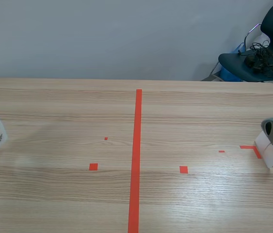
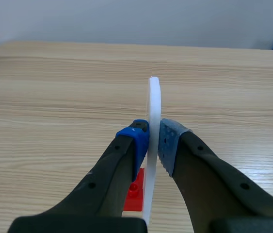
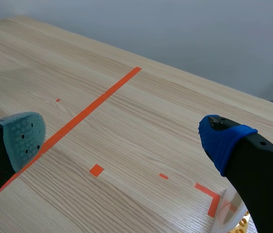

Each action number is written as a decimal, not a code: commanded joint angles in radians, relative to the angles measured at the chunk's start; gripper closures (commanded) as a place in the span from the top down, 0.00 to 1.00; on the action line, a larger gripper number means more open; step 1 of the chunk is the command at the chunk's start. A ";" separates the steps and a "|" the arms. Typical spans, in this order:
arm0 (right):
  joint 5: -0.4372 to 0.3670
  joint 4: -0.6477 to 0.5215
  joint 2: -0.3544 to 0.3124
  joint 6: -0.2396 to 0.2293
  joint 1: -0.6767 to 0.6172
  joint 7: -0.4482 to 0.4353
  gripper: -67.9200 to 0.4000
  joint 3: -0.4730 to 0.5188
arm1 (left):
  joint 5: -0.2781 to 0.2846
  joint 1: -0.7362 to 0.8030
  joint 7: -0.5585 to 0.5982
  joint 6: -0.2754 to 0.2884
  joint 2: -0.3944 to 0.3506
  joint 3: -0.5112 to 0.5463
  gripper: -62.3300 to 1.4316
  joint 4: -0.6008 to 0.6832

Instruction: Do the leaf sorting experiment

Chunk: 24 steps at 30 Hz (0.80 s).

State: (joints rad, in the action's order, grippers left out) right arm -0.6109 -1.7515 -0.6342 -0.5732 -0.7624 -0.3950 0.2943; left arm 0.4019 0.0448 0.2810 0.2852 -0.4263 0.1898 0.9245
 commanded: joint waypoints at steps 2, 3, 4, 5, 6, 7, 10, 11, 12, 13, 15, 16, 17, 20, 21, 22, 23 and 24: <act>-0.011 -0.010 -0.002 0.000 0.012 -0.015 1.00 0.010 | 0.032 -0.056 0.019 -0.021 -0.007 0.001 0.11 -0.027; -0.011 -0.010 -0.003 0.000 0.012 -0.015 1.00 0.010 | 0.032 -0.069 0.020 -0.022 -0.007 0.001 0.11 -0.049; -0.011 -0.010 -0.003 0.000 0.012 -0.015 1.00 0.010 | 0.032 -0.080 0.022 -0.022 -0.007 0.001 0.11 -0.070; -0.011 -0.010 -0.003 0.000 0.012 -0.015 1.00 0.010 | 0.032 -0.090 0.027 -0.022 -0.007 0.001 0.11 -0.088; -0.011 -0.010 -0.003 0.000 0.012 -0.015 1.00 0.010 | 0.032 -0.097 0.035 -0.022 -0.007 0.001 0.11 -0.104; -0.011 -0.010 -0.003 0.000 0.012 -0.015 1.00 0.010 | 0.032 -0.102 0.041 -0.022 -0.007 0.001 0.11 -0.119; -0.011 -0.010 -0.003 0.000 0.012 -0.014 1.00 0.010 | 0.032 -0.111 0.040 -0.022 -0.007 0.000 0.11 -0.149; -0.011 -0.010 -0.003 0.000 0.012 -0.014 1.00 0.010 | 0.032 -0.111 0.040 -0.022 -0.007 0.000 0.11 -0.154; -0.011 -0.010 -0.003 0.000 0.012 -0.014 1.00 0.010 | 0.032 -0.111 0.040 -0.022 -0.007 0.000 0.11 -0.157; -0.011 -0.010 -0.003 0.000 0.012 -0.014 1.00 0.010 | 0.032 -0.109 0.040 -0.022 -0.007 0.000 0.12 -0.158; -0.011 -0.010 -0.003 0.000 0.012 -0.014 1.00 0.010 | 0.032 -0.106 0.037 -0.021 -0.010 0.000 0.21 -0.159; -0.011 -0.010 -0.003 0.000 0.012 -0.014 1.00 0.010 | 0.032 -0.106 0.037 -0.021 -0.011 0.000 0.29 -0.159; -0.011 -0.010 -0.003 0.000 0.012 -0.014 1.00 0.010 | 0.032 -0.106 0.037 -0.015 -0.014 0.000 0.38 -0.159; -0.011 -0.010 -0.003 0.000 0.012 -0.015 1.00 0.010 | 0.032 -0.106 0.038 0.020 -0.037 0.000 0.67 -0.154; -0.011 -0.010 -0.003 0.000 0.012 -0.015 1.00 0.011 | 0.033 -0.106 0.040 0.029 -0.048 0.000 0.76 -0.147; -0.011 -0.010 -0.003 0.000 0.012 -0.015 1.00 0.011 | 0.034 -0.106 0.041 0.042 -0.061 0.000 0.83 -0.137; -0.011 -0.010 -0.003 0.000 0.012 -0.015 1.00 0.011 | 0.034 -0.102 0.040 0.064 -0.078 0.002 0.88 -0.122; -0.012 -0.010 -0.003 0.000 0.012 -0.015 1.00 0.011 | 0.046 -0.094 0.040 0.097 -0.095 0.004 0.92 -0.101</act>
State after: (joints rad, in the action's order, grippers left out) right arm -0.6109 -1.7515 -0.6262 -0.5732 -0.7624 -0.3950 0.2943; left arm 0.4286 -0.0441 0.3035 0.3645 -0.4767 0.1871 0.7723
